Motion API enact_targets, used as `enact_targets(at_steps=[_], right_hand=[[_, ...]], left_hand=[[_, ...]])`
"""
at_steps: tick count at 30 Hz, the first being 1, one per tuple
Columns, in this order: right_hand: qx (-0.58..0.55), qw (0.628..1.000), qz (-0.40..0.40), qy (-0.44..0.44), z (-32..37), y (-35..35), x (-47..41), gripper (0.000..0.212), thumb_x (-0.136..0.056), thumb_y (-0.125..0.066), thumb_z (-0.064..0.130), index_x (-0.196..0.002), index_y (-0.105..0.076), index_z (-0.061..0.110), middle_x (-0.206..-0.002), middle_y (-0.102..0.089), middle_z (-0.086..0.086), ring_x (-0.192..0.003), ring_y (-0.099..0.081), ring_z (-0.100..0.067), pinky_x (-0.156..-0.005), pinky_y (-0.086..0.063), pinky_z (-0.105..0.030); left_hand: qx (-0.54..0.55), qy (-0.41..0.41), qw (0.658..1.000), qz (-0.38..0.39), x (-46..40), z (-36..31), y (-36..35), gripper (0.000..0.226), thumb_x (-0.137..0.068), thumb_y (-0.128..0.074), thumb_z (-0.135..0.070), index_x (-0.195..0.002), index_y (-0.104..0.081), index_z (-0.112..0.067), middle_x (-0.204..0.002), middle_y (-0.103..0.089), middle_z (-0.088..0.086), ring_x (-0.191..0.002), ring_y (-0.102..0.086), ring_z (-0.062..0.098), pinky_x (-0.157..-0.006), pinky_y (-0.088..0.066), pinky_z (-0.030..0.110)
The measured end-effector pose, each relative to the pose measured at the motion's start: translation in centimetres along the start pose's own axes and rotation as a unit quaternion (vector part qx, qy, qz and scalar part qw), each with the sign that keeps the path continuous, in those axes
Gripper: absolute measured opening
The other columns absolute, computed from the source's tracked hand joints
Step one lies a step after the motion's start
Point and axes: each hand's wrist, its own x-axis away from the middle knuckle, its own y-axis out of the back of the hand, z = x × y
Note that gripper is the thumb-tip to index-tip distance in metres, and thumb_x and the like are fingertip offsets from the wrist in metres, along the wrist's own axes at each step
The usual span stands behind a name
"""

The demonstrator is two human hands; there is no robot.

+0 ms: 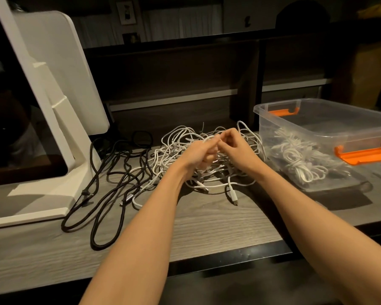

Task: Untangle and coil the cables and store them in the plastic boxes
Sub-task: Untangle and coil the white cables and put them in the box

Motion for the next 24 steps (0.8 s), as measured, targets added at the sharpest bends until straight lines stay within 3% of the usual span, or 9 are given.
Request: enact_targets(at_steps=[3,6,10,12,14,16,18,20,24], right_hand=[[0.177,0.984,0.022,0.026,-1.0,0.0,-0.3,0.01,-0.091,-0.06,0.01,-0.1,-0.062,0.011,-0.094,-0.063,-0.003,-0.088,-0.058,-0.016,-0.081,-0.047,-0.03],[0.306,0.95,0.025,0.058,-1.4,-0.5,-0.4,0.013,-0.089,-0.061,0.005,-0.098,-0.07,0.007,-0.102,-0.063,-0.007,-0.099,-0.056,-0.023,-0.083,-0.043,-0.029],[0.354,0.934,-0.027,0.046,-1.9,0.4,-0.3,0.019,-0.092,-0.061,0.016,-0.105,-0.072,0.007,-0.106,-0.059,-0.011,-0.107,-0.05,-0.028,-0.088,-0.044,-0.037],[0.339,0.937,-0.058,0.054,-1.8,0.7,-0.2,0.021,-0.092,-0.06,0.016,-0.107,-0.072,0.007,-0.104,-0.06,-0.01,-0.104,-0.053,-0.026,-0.084,-0.041,-0.031],[0.293,0.948,-0.11,0.057,-1.3,0.6,-0.1,0.022,-0.092,-0.061,0.016,-0.108,-0.071,0.006,-0.104,-0.061,-0.009,-0.098,-0.053,-0.019,-0.081,-0.036,-0.024],[0.221,0.963,-0.142,0.053,-0.7,0.7,0.0,0.022,-0.091,-0.063,0.017,-0.107,-0.072,0.005,-0.1,-0.064,-0.008,-0.089,-0.054,-0.012,-0.079,-0.04,-0.022],[0.154,0.975,-0.149,0.054,-0.3,1.0,0.1,0.018,-0.091,-0.062,0.018,-0.103,-0.073,0.009,-0.094,-0.067,-0.004,-0.084,-0.06,-0.012,-0.079,-0.05,-0.029],[0.094,0.984,-0.143,0.053,0.0,1.4,0.2,0.014,-0.093,-0.059,0.018,-0.097,-0.072,0.015,-0.087,-0.068,0.003,-0.081,-0.065,-0.012,-0.08,-0.055,-0.034],[-0.013,0.994,-0.088,0.067,1.0,1.4,0.7,0.017,-0.096,-0.054,0.018,-0.089,-0.069,0.018,-0.083,-0.068,0.004,-0.082,-0.064,-0.007,-0.078,-0.052,-0.024]], left_hand=[[0.03,-0.002,0.996,-0.08,-0.3,0.5,0.5,0.048,-0.102,-0.04,-0.044,-0.059,-0.038,-0.021,-0.047,-0.033,-0.011,-0.041,-0.026,0.005,-0.04,-0.022,0.015],[0.026,-0.011,0.995,-0.099,-0.3,0.7,0.4,0.048,-0.102,-0.039,-0.044,-0.06,-0.038,-0.021,-0.047,-0.034,-0.011,-0.042,-0.026,0.006,-0.041,-0.022,0.016],[0.02,-0.021,0.994,-0.104,-0.2,0.8,0.6,0.048,-0.103,-0.04,-0.043,-0.061,-0.043,-0.019,-0.048,-0.033,-0.01,-0.043,-0.026,0.007,-0.041,-0.023,0.016],[-0.07,-0.033,0.99,-0.119,-0.3,1.1,0.5,0.047,-0.103,-0.037,-0.042,-0.07,-0.059,-0.017,-0.049,-0.034,-0.006,-0.043,-0.029,0.007,-0.045,-0.03,0.018],[-0.164,-0.029,0.979,-0.117,-0.5,1.3,0.0,0.045,-0.104,-0.036,-0.041,-0.093,-0.072,-0.016,-0.052,-0.038,-0.004,-0.046,-0.036,0.008,-0.051,-0.036,0.019],[-0.207,-0.006,0.972,-0.108,-0.9,1.4,-0.7,0.043,-0.104,-0.038,-0.041,-0.11,-0.07,-0.014,-0.057,-0.049,-0.004,-0.053,-0.044,0.008,-0.057,-0.039,0.022],[-0.238,0.012,0.964,-0.122,-1.2,1.6,-1.0,0.046,-0.103,-0.039,-0.042,-0.109,-0.07,-0.009,-0.062,-0.056,-0.006,-0.06,-0.051,0.01,-0.063,-0.04,0.028],[-0.261,0.024,0.955,-0.139,-1.6,1.8,-1.0,0.047,-0.102,-0.038,-0.046,-0.109,-0.071,-0.013,-0.081,-0.066,-0.003,-0.081,-0.061,0.016,-0.08,-0.045,0.032],[-0.251,0.036,0.953,-0.165,-2.2,2.2,-0.9,0.046,-0.103,-0.03,-0.049,-0.131,-0.058,-0.025,-0.113,-0.068,-0.001,-0.108,-0.059,0.021,-0.098,-0.044,0.041]])
